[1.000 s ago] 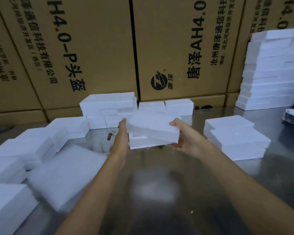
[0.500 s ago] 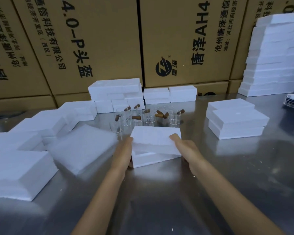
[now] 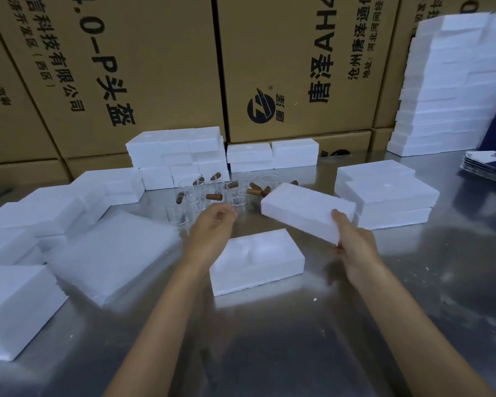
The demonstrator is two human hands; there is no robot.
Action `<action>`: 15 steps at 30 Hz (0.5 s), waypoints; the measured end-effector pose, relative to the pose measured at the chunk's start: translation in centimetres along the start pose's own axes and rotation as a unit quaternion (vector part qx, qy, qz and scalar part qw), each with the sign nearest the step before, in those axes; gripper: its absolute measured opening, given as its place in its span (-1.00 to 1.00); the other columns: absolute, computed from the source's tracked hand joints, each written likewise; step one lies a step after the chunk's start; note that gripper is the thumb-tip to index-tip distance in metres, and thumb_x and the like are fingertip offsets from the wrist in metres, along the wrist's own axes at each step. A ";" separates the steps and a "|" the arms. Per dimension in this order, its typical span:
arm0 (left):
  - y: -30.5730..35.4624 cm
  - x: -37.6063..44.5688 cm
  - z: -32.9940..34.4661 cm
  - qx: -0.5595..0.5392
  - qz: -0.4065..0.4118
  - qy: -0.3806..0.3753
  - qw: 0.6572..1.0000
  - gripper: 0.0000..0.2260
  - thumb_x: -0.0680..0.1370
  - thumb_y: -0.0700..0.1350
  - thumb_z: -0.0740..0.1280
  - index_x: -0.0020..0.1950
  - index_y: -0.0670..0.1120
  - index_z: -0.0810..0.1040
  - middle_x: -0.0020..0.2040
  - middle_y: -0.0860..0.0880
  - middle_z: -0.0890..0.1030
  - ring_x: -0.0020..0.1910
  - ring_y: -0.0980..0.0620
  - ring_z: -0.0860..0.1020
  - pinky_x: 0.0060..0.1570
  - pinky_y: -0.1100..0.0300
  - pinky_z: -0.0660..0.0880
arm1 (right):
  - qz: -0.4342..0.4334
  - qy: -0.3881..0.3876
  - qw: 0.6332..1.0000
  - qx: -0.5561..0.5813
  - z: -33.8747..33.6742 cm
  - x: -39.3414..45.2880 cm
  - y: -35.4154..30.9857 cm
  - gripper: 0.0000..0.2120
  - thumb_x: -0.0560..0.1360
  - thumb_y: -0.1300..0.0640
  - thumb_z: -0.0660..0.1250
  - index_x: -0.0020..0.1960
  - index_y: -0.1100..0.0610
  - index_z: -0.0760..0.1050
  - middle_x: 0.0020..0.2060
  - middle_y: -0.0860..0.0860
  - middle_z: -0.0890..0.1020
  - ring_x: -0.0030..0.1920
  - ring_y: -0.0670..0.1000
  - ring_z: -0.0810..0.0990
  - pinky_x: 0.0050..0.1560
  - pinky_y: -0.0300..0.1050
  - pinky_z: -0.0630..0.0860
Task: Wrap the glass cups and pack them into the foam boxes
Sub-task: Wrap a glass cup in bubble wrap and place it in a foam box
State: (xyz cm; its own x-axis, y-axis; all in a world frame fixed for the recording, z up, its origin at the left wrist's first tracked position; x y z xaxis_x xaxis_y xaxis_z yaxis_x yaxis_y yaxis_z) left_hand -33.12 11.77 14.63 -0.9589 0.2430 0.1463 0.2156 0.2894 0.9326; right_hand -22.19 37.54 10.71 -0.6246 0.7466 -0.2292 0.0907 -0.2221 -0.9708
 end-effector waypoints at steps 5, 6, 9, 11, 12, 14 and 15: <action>-3.2 1.0 -0.7 -0.004 -0.005 0.087 0.996 -0.91 0.64 -0.02 0.28 0.06 0.10 0.58 -0.04 0.31 0.50 -0.09 0.38 0.45 -0.19 0.44 0.29 | 0.005 0.072 0.994 -0.086 -3.0 1.7 1.7 -0.33 0.45 -0.18 0.43 0.28 0.31 0.37 -0.09 0.25 0.61 -0.27 0.15 0.59 -0.45 -0.15 0.48; -4.0 1.0 -1.0 -0.011 -0.003 0.105 0.994 -0.91 0.64 -0.03 0.28 0.02 0.13 0.58 -0.05 0.30 0.52 -0.09 0.38 0.46 -0.19 0.46 0.28 | -0.016 0.085 0.988 -0.126 -3.4 1.9 1.5 -0.32 0.44 -0.17 0.44 0.28 0.32 0.36 -0.01 0.28 0.60 -0.19 0.20 0.62 -0.42 -0.11 0.53; -6.3 0.6 -2.1 -0.056 -0.016 0.149 0.987 -0.89 0.65 -0.03 0.27 0.04 0.07 0.60 0.00 0.19 0.60 -0.03 0.30 0.51 -0.03 0.36 0.37 | -0.078 0.131 0.948 -0.281 -4.3 1.7 0.7 -0.29 0.45 -0.15 0.44 0.33 0.34 0.31 0.24 0.29 0.44 0.17 0.30 0.52 0.09 0.07 0.51; -7.3 0.7 -2.7 -0.093 -0.041 0.165 0.981 -0.84 0.65 -0.05 0.26 0.11 -0.04 0.61 0.03 0.06 0.63 0.02 0.11 0.54 0.07 0.20 0.42 | -0.114 0.148 0.929 -0.318 -4.4 0.8 0.2 -0.32 0.48 -0.15 0.41 0.36 0.29 0.30 0.29 0.26 0.37 0.25 0.31 0.44 0.19 0.09 0.44; -7.6 0.9 -2.9 -0.105 -0.048 0.171 0.979 -0.83 0.65 -0.05 0.25 0.13 -0.06 0.61 0.02 0.03 0.63 -0.01 0.10 0.55 0.03 0.20 0.43 | -0.153 0.159 0.921 -0.322 -4.2 0.3 -0.2 -0.36 0.49 -0.13 0.40 0.37 0.26 0.32 0.29 0.23 0.36 0.26 0.30 0.43 0.20 0.10 0.44; -7.9 1.3 -3.1 -0.110 -0.060 0.183 0.975 -0.83 0.65 -0.07 0.25 0.10 -0.06 0.61 -0.09 0.08 0.63 -0.15 0.19 0.54 -0.17 0.33 0.43 | -0.269 0.186 0.872 -0.364 -2.8 -0.9 -1.6 -0.48 0.51 -0.07 0.38 0.33 0.20 0.38 0.25 0.19 0.40 0.26 0.26 0.42 0.22 0.13 0.41; -8.0 1.4 -3.1 -0.109 -0.066 0.188 0.974 -0.84 0.64 -0.08 0.24 0.07 -0.06 0.61 -0.15 0.11 0.61 -0.22 0.22 0.53 -0.27 0.37 0.41 | -0.326 0.188 0.835 -0.401 -1.5 -1.3 -2.3 -0.54 0.51 -0.03 0.37 0.31 0.18 0.42 0.22 0.18 0.44 0.24 0.24 0.42 0.22 0.13 0.37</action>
State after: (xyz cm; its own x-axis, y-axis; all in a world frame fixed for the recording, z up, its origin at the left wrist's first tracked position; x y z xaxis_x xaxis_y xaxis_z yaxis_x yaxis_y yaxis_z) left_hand -36.79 6.96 8.37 -0.9841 -0.1517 0.0926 0.0809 0.0814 0.9934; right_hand -20.41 38.08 13.12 -0.4700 0.7225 0.5071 0.4101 0.6874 -0.5994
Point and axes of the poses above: each hand's wrist, its own x-axis towards the middle knuckle, its own z-axis out of the palm, y = z × x, the point moved 5 cm from there along x, towards the middle knuckle
